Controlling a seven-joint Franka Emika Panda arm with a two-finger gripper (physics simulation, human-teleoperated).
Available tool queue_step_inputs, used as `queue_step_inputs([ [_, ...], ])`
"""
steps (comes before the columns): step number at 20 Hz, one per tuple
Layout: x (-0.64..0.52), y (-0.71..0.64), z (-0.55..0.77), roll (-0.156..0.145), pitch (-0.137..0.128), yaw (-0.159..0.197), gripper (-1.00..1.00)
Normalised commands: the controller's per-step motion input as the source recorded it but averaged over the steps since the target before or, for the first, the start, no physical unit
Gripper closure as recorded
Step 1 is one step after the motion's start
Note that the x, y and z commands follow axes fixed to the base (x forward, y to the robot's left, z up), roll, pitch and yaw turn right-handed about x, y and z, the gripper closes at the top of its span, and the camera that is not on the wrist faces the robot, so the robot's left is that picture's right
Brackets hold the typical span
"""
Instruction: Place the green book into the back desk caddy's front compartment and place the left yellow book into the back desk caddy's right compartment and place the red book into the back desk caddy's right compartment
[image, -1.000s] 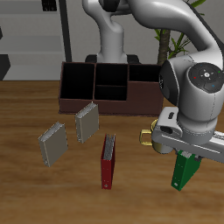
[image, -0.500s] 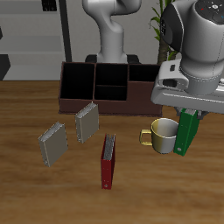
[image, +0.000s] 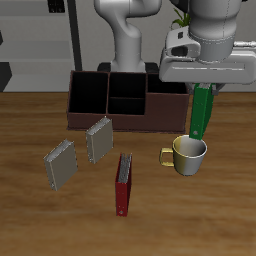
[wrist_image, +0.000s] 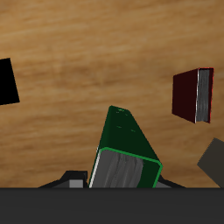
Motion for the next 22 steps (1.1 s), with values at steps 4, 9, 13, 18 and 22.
queue_step_inputs([
  [4, -0.59, -0.19, 0.19, 0.096, -0.04, 0.083, 1.0],
  [9, -0.51, -0.25, 0.07, 0.041, -0.03, 0.086, 1.0],
  [13, -0.39, -0.38, -0.02, -0.009, -0.014, -0.061, 1.0],
  [18, -0.46, -0.53, -0.08, -0.041, -0.02, -0.051, 1.0],
  [22, -0.23, -0.25, -0.09, -0.038, -0.01, 0.037, 1.0],
])
